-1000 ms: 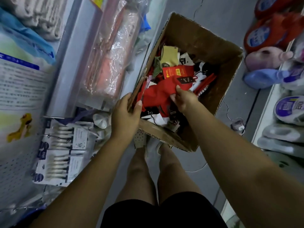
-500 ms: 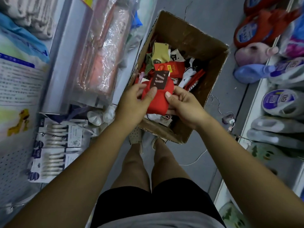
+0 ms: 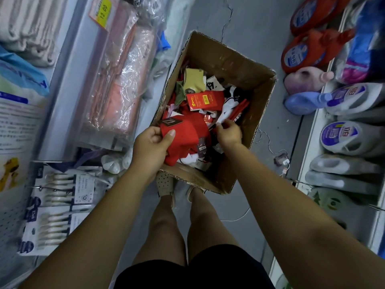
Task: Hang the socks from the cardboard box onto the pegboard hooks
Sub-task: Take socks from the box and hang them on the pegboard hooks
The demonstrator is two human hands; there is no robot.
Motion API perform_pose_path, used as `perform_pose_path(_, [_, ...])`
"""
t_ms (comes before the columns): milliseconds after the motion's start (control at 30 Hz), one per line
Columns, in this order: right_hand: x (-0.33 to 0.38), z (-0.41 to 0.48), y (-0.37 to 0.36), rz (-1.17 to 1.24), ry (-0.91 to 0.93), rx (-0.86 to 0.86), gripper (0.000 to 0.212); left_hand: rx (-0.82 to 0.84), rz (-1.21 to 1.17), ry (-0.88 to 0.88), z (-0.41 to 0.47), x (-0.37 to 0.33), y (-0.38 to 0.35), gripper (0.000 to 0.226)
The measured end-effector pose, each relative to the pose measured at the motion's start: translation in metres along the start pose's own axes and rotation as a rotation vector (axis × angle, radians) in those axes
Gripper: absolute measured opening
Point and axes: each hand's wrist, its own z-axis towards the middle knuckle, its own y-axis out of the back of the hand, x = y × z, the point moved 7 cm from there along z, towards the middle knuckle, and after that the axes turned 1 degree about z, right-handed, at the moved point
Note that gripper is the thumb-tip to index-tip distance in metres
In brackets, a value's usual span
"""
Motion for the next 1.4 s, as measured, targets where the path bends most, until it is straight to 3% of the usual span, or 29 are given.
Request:
perform_pose_path(200, [0.007, -0.03, 0.016, 0.263, -0.003, -0.283, 0.025, -0.007, -0.044, -0.018, 0.001, 0.001, 0.012, 0.004])
perform_pose_path(300, [0.011, -0.053, 0.021, 0.405, 0.029, -0.333, 0.013, -0.006, -0.061, -0.024, -0.003, -0.002, 0.013, 0.005])
perform_pose_path(400, [0.015, -0.075, 0.025, 0.59, 0.088, -0.248, 0.012, 0.002, -0.074, -0.032, -0.008, -0.008, 0.013, 0.004])
perform_pose_path(633, [0.035, -0.148, 0.053, 1.044, 0.051, 0.167, 0.035, 0.008, -0.047, -0.049, -0.025, -0.025, 0.015, 0.007])
perform_pose_path(833, [0.057, -0.216, 0.09, 0.97, 0.223, 0.476, 0.049, 0.062, -0.122, 0.0, -0.053, -0.038, 0.007, 0.018])
perform_pose_path(933, [0.056, -0.243, 0.098, 0.92, 0.249, 0.572, 0.054, 0.203, -0.189, 0.049, -0.08, -0.052, -0.008, 0.03])
perform_pose_path(1000, [0.047, -0.254, 0.098, 0.907, 0.251, 0.574, 0.054, 0.315, -0.174, 0.041, -0.099, -0.06, -0.019, 0.046])
perform_pose_path(1067, [0.037, -0.262, 0.099, 0.885, 0.256, 0.548, 0.053, 0.343, -0.145, -0.008, -0.117, -0.066, -0.024, 0.044])
perform_pose_path(1133, [0.028, -0.271, 0.103, 0.876, 0.271, 0.522, 0.051, 0.307, -0.144, -0.054, -0.132, -0.07, -0.022, 0.036])
perform_pose_path(1233, [0.016, -0.284, 0.108, 0.857, 0.284, 0.499, 0.046, 0.25, -0.216, -0.092, -0.154, -0.076, -0.019, 0.048])
perform_pose_path(1400, [0.004, -0.302, 0.105, 0.595, 0.387, 0.541, 0.047, 0.214, -0.389, -0.072, -0.198, -0.088, -0.02, 0.055])
